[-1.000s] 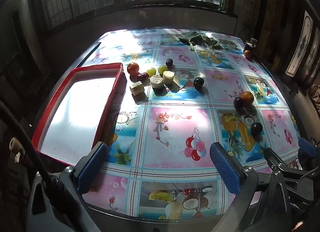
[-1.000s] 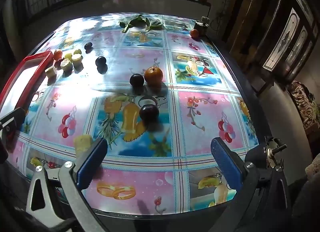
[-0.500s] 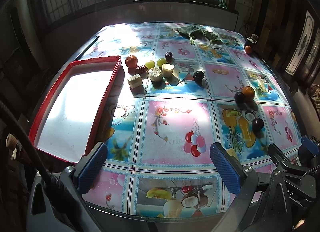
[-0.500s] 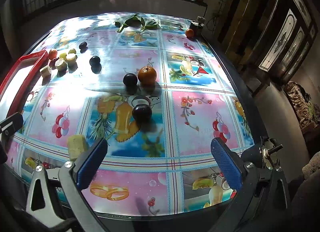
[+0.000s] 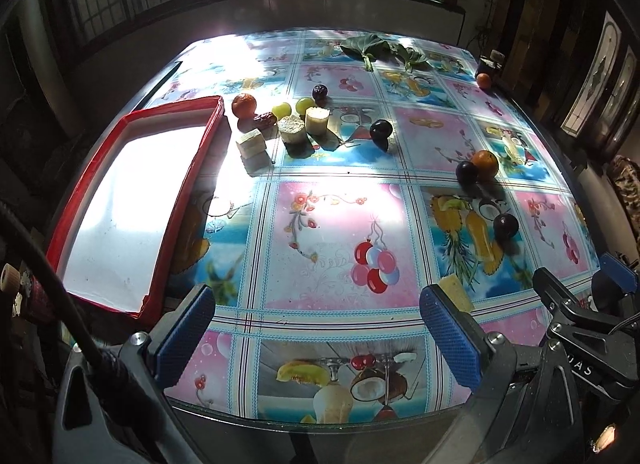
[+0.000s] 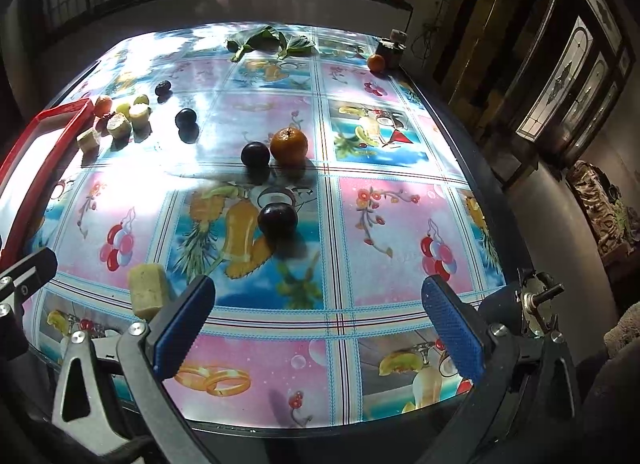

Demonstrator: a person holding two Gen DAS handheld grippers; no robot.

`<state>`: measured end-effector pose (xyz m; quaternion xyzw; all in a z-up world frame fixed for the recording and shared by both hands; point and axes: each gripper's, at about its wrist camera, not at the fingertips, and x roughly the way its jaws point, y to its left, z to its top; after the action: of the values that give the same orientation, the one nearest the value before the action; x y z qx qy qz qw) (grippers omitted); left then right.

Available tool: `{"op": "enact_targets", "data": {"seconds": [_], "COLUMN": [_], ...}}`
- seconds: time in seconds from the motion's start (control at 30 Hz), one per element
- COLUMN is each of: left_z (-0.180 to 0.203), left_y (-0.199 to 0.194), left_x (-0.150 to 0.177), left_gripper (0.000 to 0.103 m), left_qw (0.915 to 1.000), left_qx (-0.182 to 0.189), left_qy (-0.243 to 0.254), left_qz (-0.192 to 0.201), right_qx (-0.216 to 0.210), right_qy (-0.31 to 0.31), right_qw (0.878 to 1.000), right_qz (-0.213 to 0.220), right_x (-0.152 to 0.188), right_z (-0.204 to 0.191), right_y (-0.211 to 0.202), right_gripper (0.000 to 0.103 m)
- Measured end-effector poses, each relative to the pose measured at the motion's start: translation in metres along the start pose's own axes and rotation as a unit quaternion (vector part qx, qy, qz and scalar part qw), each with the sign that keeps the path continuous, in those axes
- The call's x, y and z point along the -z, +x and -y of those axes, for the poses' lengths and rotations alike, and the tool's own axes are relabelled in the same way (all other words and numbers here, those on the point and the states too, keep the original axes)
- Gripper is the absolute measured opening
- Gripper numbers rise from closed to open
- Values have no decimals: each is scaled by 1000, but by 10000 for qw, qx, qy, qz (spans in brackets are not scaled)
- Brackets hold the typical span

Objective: Organize fruits
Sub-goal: 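Move the left tool toward the pale yellow cube on the table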

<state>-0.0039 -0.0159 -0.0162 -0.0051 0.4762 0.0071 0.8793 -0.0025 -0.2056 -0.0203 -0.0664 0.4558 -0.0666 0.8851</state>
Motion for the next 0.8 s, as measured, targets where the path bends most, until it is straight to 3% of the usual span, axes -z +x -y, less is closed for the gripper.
{"op": "enact_targets", "data": {"seconds": [0.57, 0.8], "left_z": [4, 7], "left_y": [1, 9], "left_x": [1, 3], "left_gripper": [102, 102], "left_qw": [9998, 9982], "left_qx": [-220, -598], "left_qy": [-1, 76], "left_qz": [-6, -65], "right_qx": [146, 110], "right_qy": [83, 77], "right_qw": [9998, 9999], "right_qz": [67, 21], "right_x": [0, 3], "right_z": [11, 10], "right_y": [-2, 0], "right_gripper": [103, 103]}}
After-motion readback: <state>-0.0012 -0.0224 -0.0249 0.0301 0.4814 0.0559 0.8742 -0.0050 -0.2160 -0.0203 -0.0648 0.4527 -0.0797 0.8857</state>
